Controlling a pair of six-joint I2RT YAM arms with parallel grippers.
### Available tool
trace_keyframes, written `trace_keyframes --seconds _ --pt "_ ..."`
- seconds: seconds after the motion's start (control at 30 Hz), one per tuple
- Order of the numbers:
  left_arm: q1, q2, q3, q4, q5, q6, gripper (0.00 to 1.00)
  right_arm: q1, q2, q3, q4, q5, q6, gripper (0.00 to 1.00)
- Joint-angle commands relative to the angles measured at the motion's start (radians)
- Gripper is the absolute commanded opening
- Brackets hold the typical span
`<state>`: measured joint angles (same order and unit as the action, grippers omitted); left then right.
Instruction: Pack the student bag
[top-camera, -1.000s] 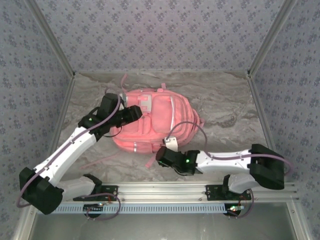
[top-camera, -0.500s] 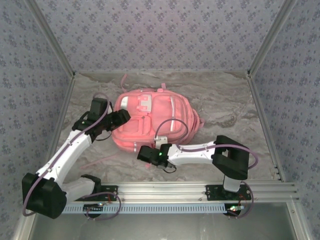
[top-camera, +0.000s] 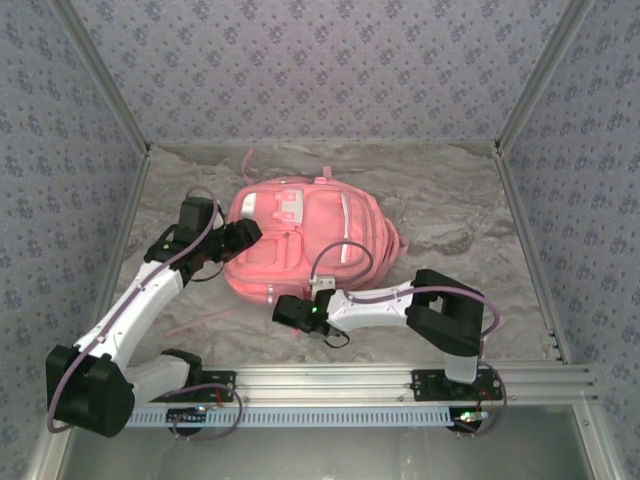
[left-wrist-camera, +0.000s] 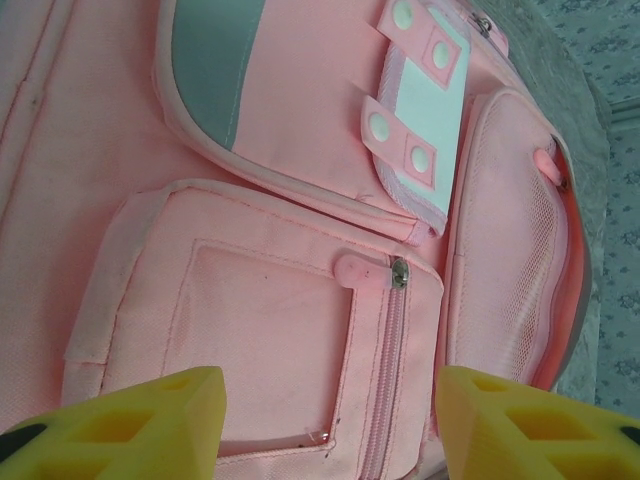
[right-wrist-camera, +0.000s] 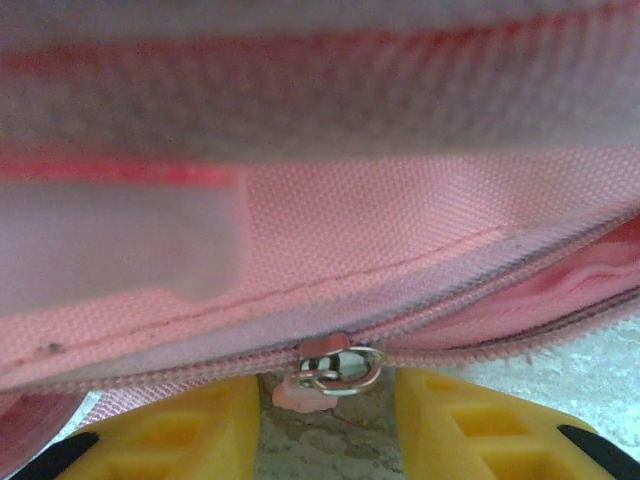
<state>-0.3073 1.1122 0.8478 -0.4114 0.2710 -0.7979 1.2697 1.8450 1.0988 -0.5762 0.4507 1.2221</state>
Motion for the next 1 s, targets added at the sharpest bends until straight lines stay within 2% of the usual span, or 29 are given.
trace_keyframes --seconds 0.0,0.23,0.53,0.77,0.87,0.97 --pt "0.008 -0.014 -0.008 0.025 0.017 -0.004 0.57 -0.006 0.017 0.022 0.011 0.076 -0.019 0.38" --pt "0.012 -0.014 -0.001 0.012 0.0 0.01 0.56 0.0 -0.042 -0.023 0.05 0.127 -0.06 0.25" --pt "0.014 -0.026 0.004 -0.026 -0.033 0.014 0.56 0.0 -0.136 -0.137 0.157 0.062 -0.085 0.0" --pt "0.007 -0.1 -0.038 -0.073 0.017 -0.027 0.56 -0.013 -0.22 -0.249 0.259 0.003 -0.145 0.0" --pt "-0.012 -0.175 -0.08 -0.111 0.027 -0.077 0.57 -0.036 -0.271 -0.33 0.411 -0.091 -0.194 0.0" --pt "-0.067 -0.281 -0.14 -0.146 -0.017 -0.147 0.58 -0.063 -0.304 -0.4 0.564 -0.194 -0.218 0.0"
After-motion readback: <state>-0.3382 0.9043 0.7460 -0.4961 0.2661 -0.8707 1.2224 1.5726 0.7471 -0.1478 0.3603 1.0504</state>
